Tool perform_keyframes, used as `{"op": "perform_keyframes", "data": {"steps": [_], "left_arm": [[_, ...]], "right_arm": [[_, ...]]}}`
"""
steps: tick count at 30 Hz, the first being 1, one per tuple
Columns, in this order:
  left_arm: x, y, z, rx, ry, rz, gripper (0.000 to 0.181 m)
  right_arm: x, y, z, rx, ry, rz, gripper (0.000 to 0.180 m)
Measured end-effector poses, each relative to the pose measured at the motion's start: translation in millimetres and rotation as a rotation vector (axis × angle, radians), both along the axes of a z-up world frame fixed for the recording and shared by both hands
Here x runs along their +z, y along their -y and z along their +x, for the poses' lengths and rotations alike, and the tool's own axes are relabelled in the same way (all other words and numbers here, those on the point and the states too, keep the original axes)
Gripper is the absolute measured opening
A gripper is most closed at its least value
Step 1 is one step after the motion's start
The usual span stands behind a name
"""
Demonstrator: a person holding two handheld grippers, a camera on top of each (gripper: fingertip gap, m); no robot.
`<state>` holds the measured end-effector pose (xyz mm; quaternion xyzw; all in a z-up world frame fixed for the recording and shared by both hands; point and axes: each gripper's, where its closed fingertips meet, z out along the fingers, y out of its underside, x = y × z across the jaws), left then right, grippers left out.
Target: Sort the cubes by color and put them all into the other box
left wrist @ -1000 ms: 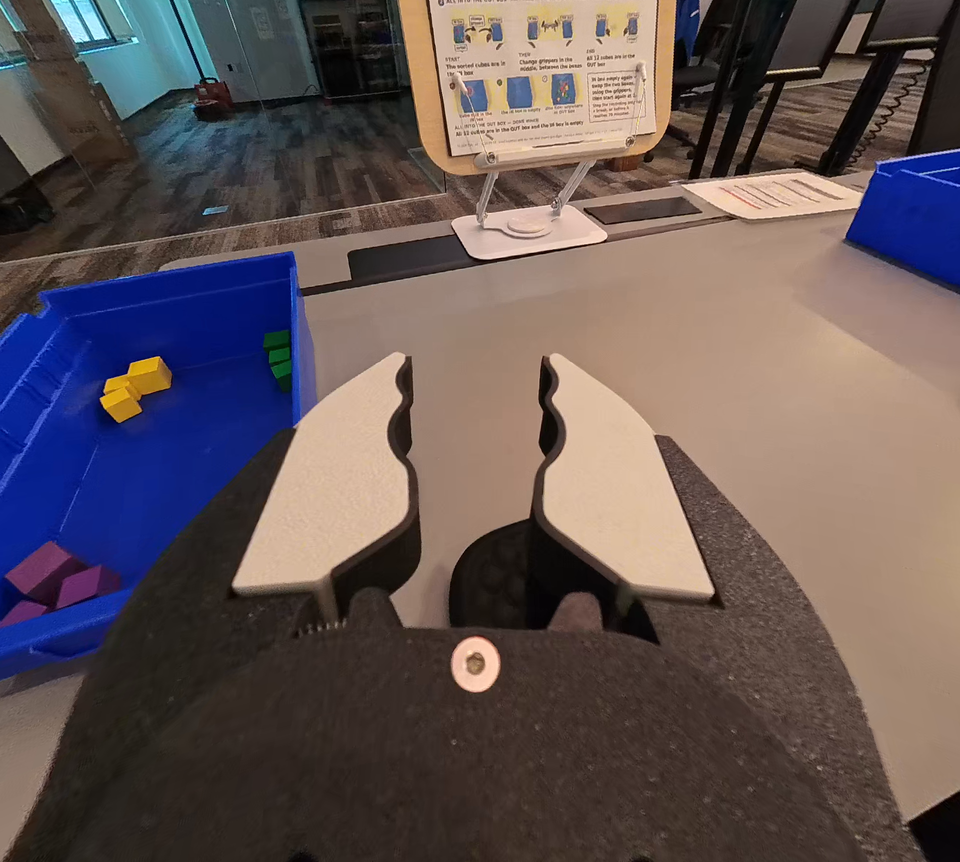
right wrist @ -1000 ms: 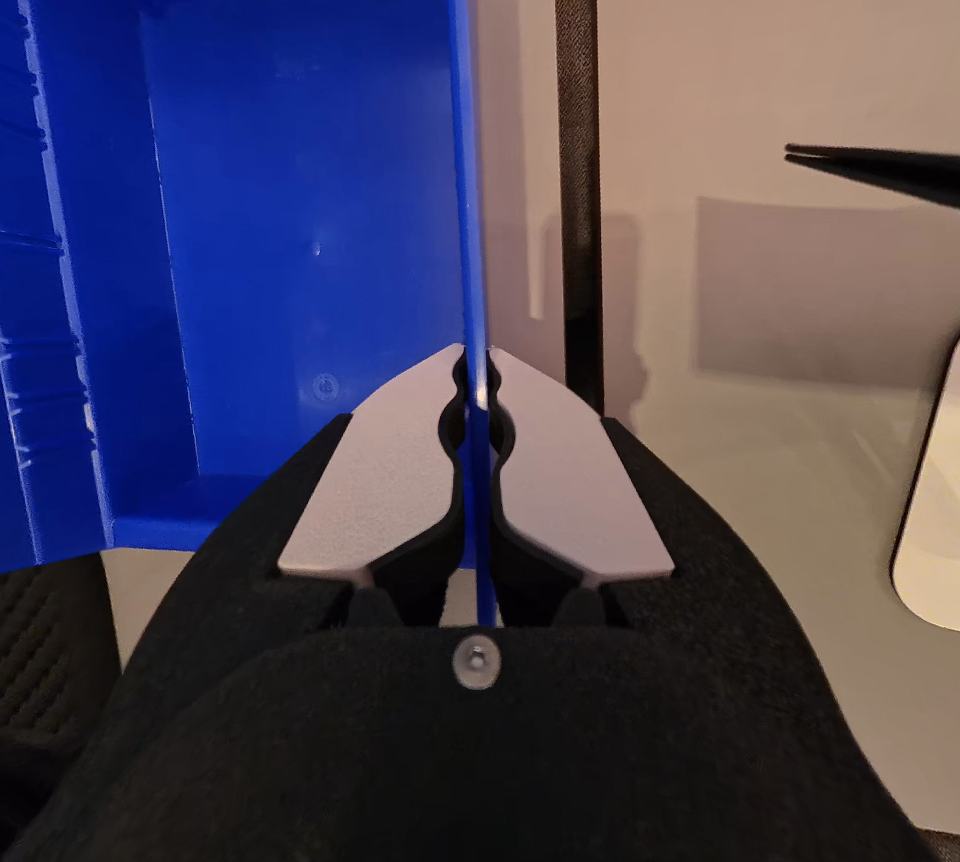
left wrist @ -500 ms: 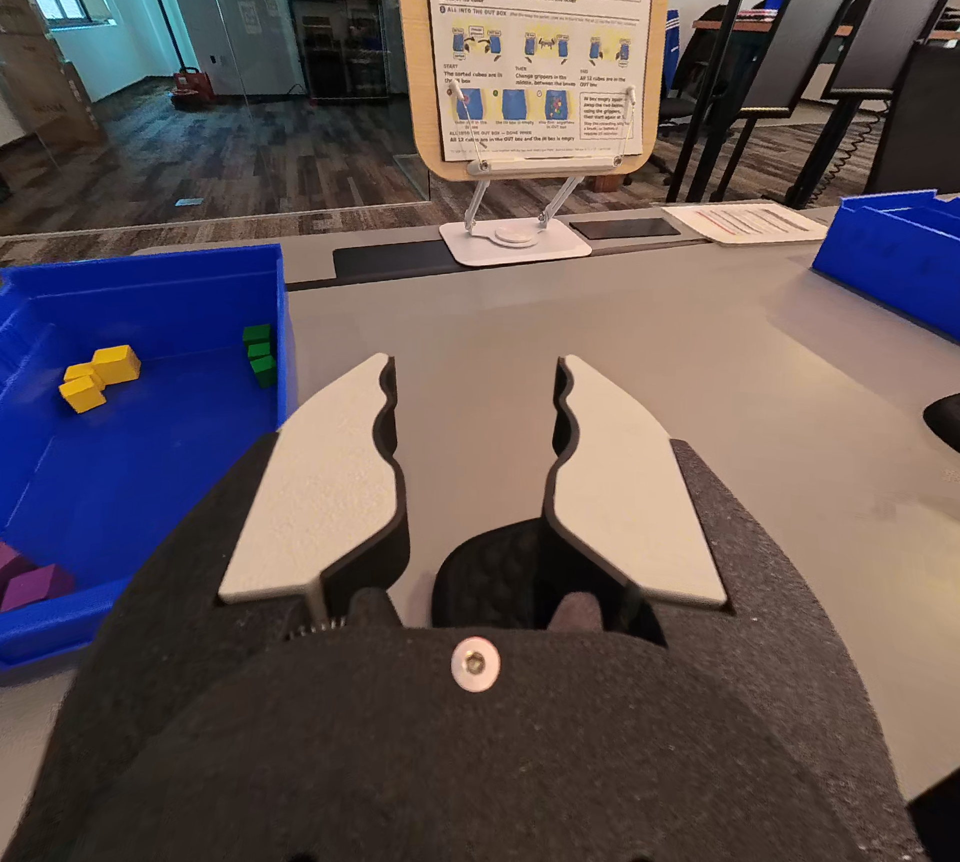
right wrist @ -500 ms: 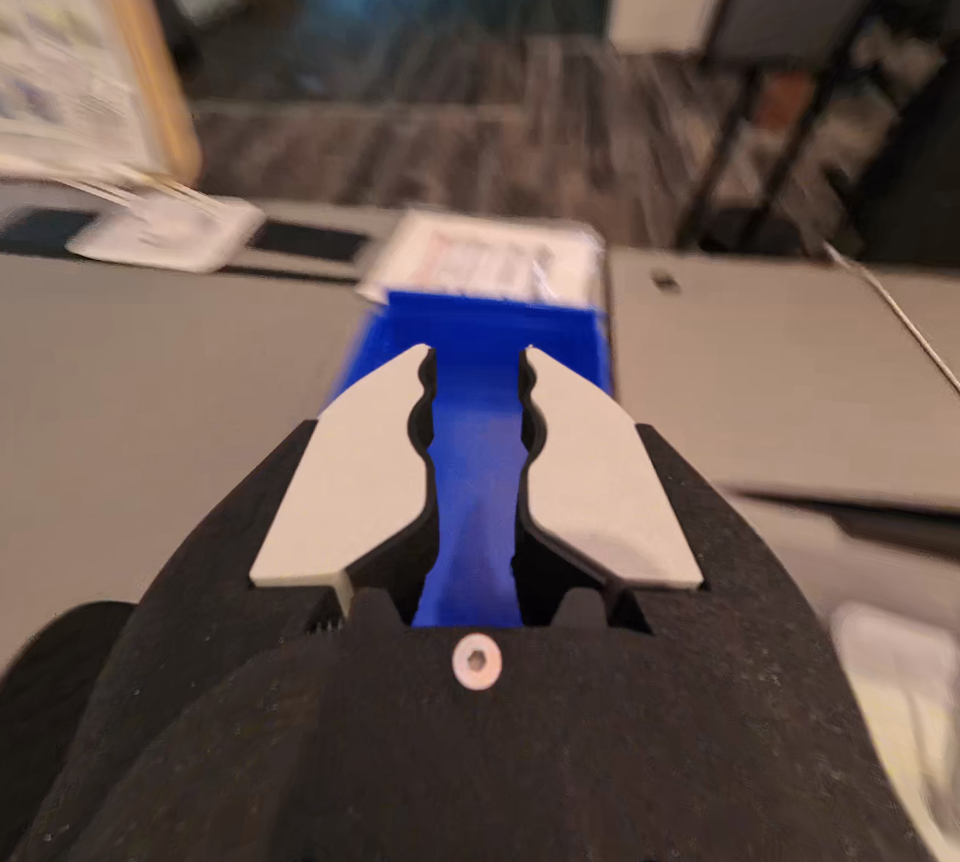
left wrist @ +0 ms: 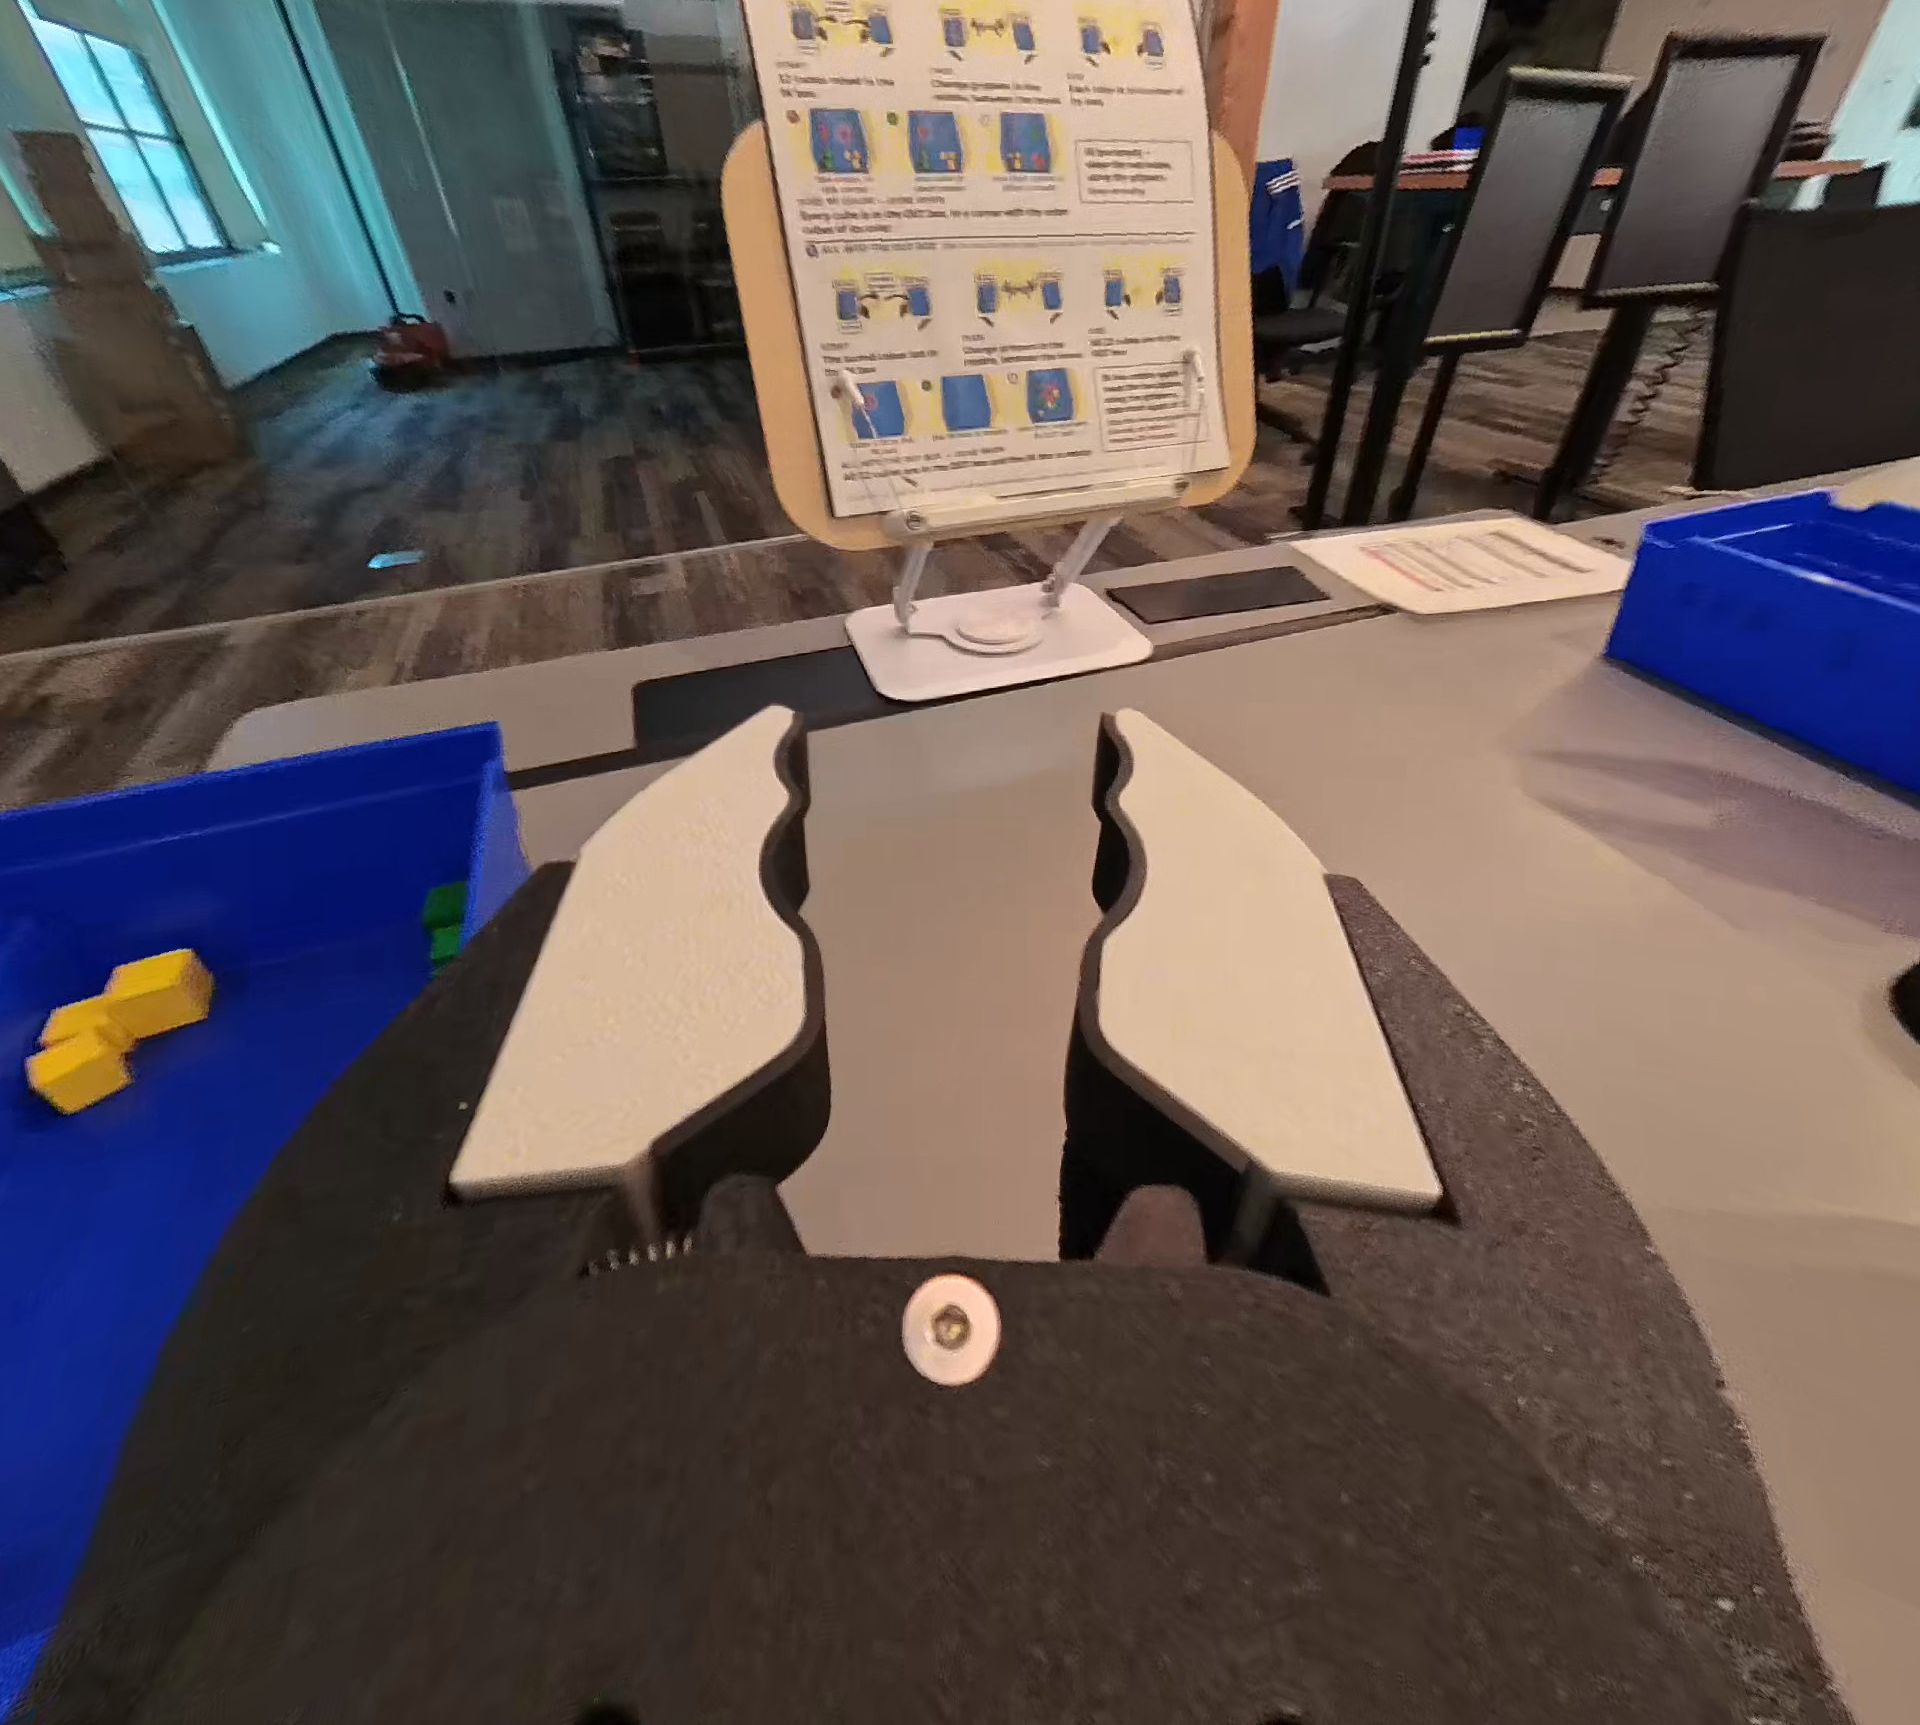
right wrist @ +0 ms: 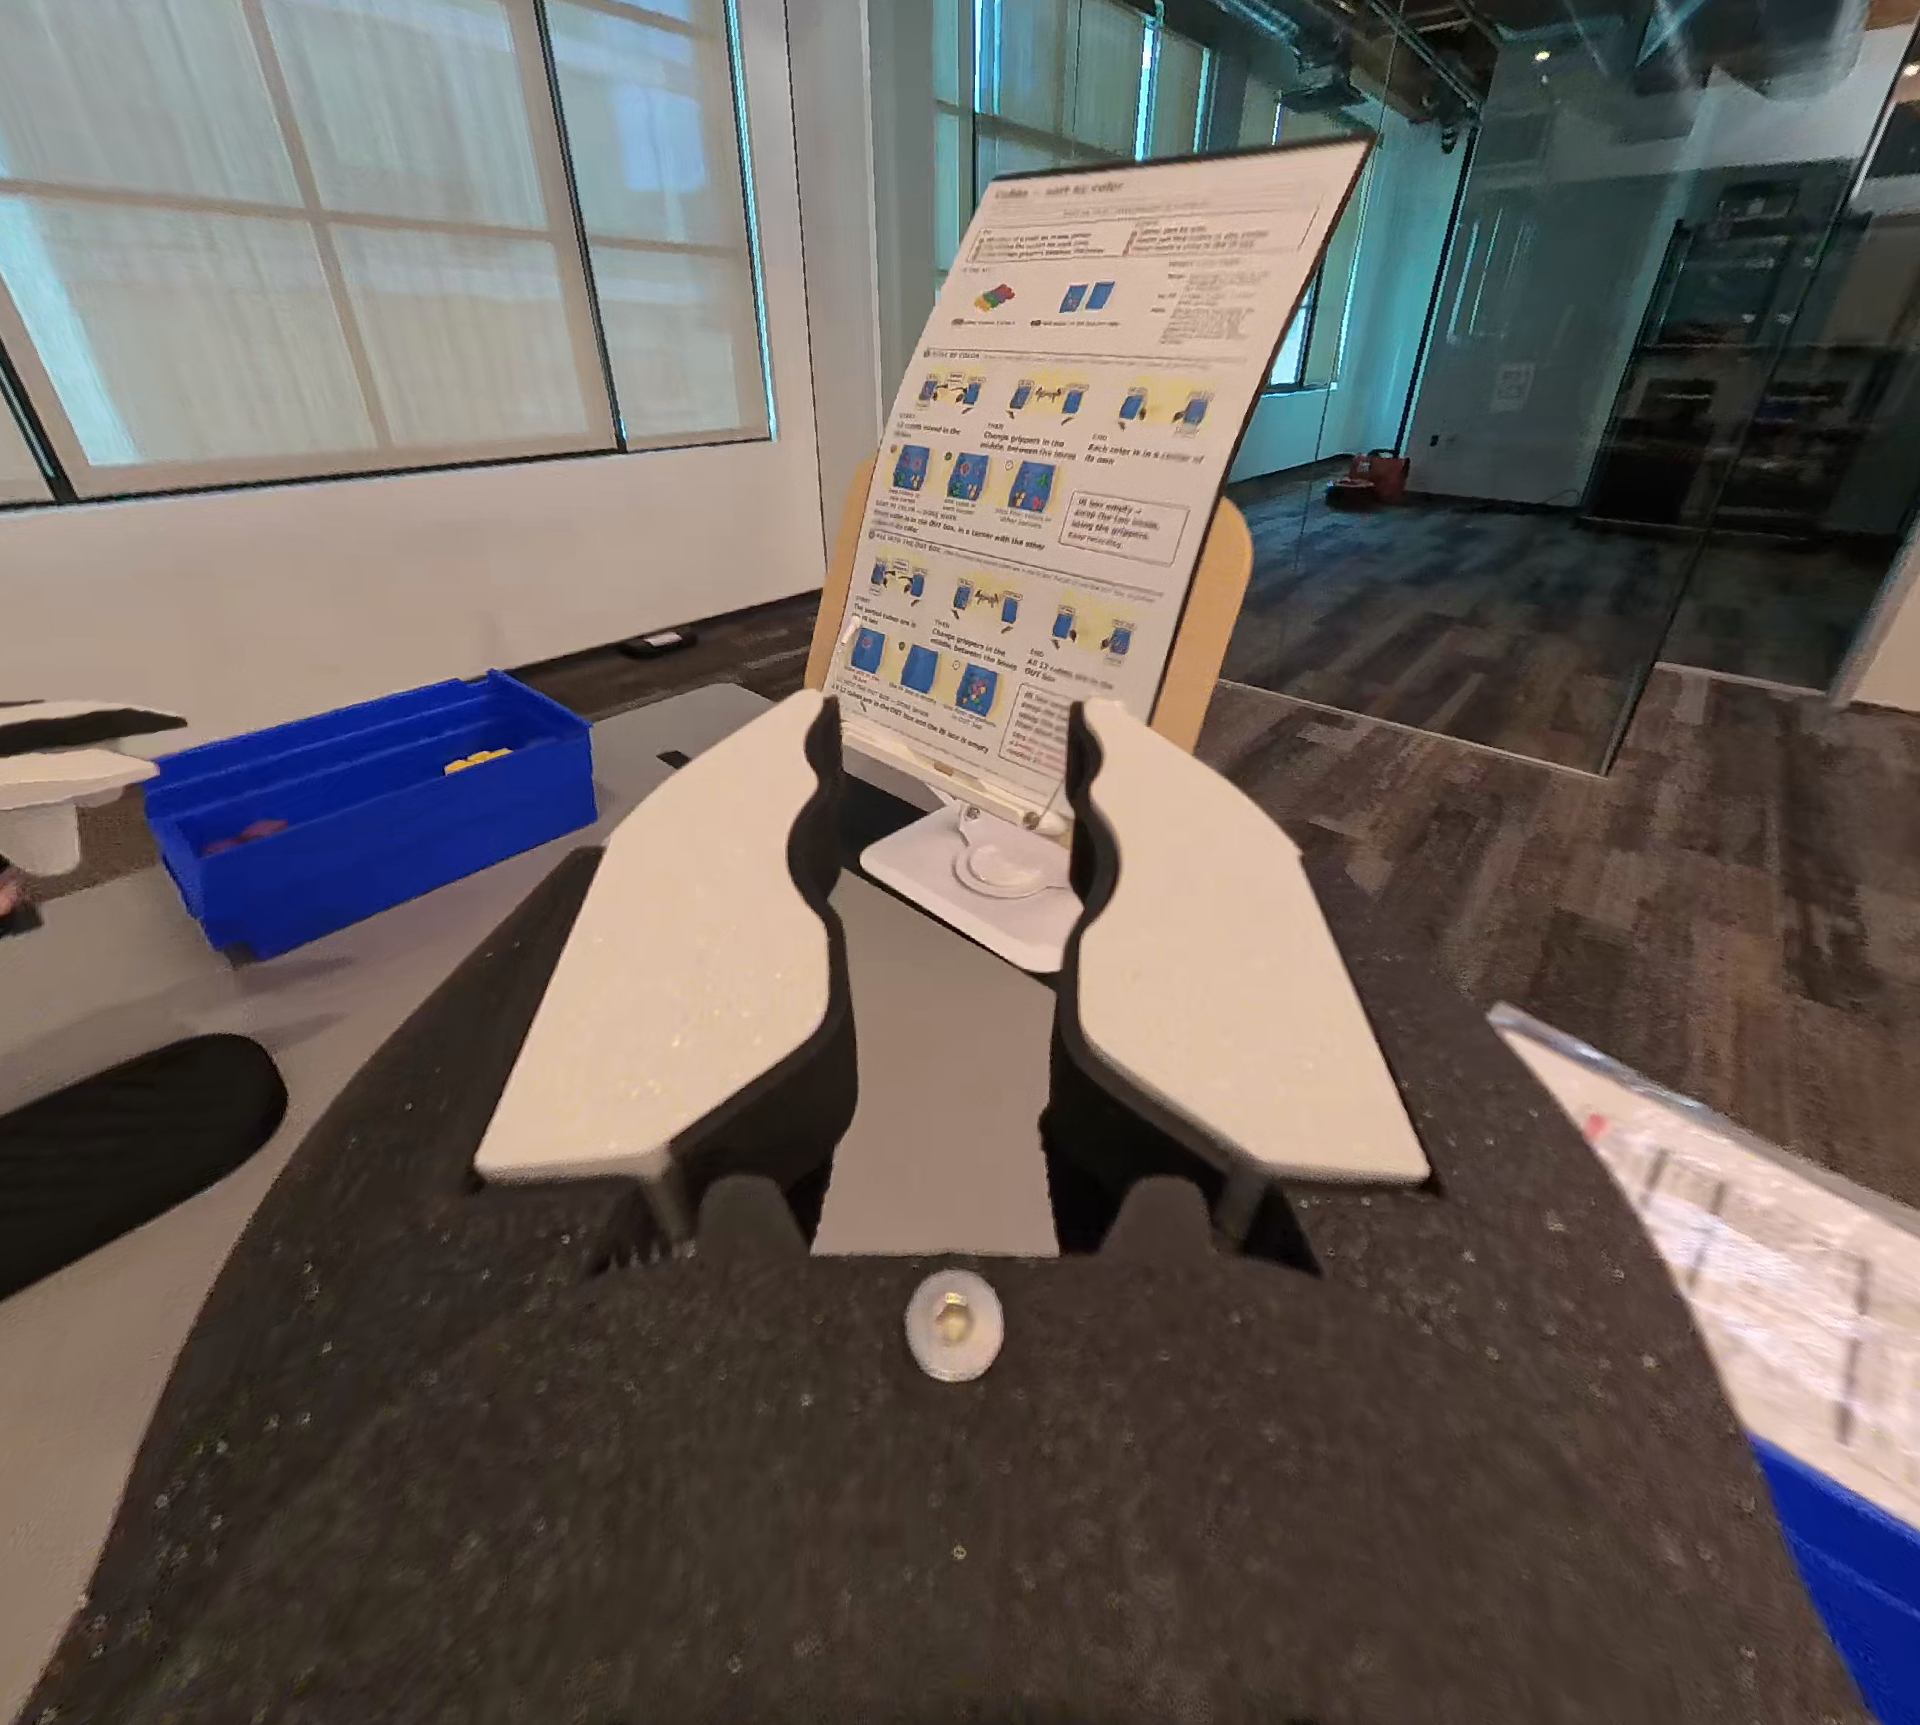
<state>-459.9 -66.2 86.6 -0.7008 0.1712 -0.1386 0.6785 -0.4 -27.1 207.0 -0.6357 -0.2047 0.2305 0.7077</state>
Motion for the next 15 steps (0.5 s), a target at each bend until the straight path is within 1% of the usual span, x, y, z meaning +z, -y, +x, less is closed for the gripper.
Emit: {"op": "perform_keyframes", "data": {"steps": [2,3,4,6,7,10,12,14,15], "left_arm": [[0.6,-3.0,-15.9,0.063,-0.049,-0.006,0.053],[-0.3,-4.5,-27.0,0.098,-0.074,-0.012,0.053],[-1.9,-5.9,-39.0,0.131,-0.098,-0.021,0.053],[-4.5,-9.2,-67.9,0.204,-0.126,-0.039,0.053],[-4.9,-11.0,-83.2,0.240,-0.128,-0.049,0.052],[-6.1,-18.3,-122.5,0.298,-0.103,-0.090,0.051],[-12.6,-28.0,-141.5,0.312,-0.063,-0.134,0.043],[-31.1,-40.5,-154.6,0.300,-0.042,-0.228,0.041],[-42.5,-46.7,-165.1,0.320,-0.060,-0.283,0.041]], "right_arm": [[-24.2,-8.8,-11.4,0.035,-0.028,-0.025,0.037],[-35.9,-13.8,-17.8,0.070,-0.020,-0.016,0.032],[-46.7,-21.4,-21.4,0.104,0.005,-0.045,0.032],[-69.6,-35.8,-16.2,0.096,0.030,-0.195,0.032],[-76.4,-39.0,-13.6,0.093,0.041,-0.220,0.032],[-87.6,-44.3,-1.8,0.064,0.064,-0.241,0.032],[-93.7,-46.0,10.0,0.021,0.083,-0.269,0.032],[-97.1,-42.9,18.6,0.002,0.106,-0.278,0.032],[-98.2,-40.1,21.8,-0.002,0.114,-0.279,0.032]]}}
